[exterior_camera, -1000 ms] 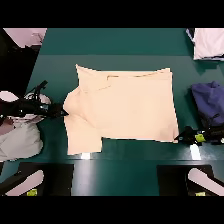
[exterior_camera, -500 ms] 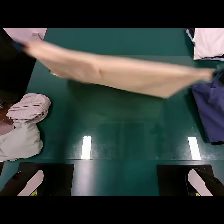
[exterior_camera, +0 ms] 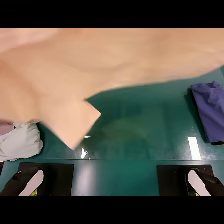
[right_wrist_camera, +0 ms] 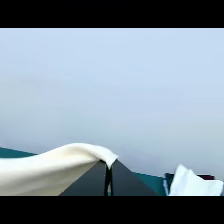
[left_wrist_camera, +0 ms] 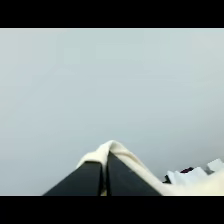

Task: Fold the shirts.

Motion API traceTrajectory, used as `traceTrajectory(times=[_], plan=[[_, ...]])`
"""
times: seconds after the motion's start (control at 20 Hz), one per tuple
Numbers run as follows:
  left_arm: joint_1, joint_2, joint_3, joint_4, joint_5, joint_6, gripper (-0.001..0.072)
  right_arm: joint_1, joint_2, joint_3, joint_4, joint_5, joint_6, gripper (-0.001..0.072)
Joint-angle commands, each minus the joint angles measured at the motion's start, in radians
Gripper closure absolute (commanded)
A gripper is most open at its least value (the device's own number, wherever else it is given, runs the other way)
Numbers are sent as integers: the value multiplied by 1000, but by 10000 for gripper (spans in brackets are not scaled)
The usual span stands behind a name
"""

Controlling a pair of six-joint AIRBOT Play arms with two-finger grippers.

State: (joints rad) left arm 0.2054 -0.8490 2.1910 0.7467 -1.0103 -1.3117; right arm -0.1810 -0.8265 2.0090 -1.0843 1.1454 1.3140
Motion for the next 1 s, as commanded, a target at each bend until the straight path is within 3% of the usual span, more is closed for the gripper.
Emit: traceTrajectory(times=[0.0,0.25,0.4,0.6,0.75,0.85,0.95], plan=[[0,-1,26,-67,-40,-35,680,3,1,109,-166,128,63,699],[0,-35,-302,-43,-134,-55,681,4,-82,-77,-171,254,80,700],[0,-151,-488,-44,-243,-76,680,37,-251,-183,-175,342,90,700],[-14,-367,-646,-35,-286,-67,680,81,-529,-288,-173,408,114,700],[-72,-568,-660,-28,-230,-3,680,119,-716,-301,-174,333,114,700],[-115,-671,-660,-30,-116,60,680,135,-802,-301,-172,233,114,700],[-138,-732,-660,-38,14,63,680,138,-847,-301,-165,134,115,700]])
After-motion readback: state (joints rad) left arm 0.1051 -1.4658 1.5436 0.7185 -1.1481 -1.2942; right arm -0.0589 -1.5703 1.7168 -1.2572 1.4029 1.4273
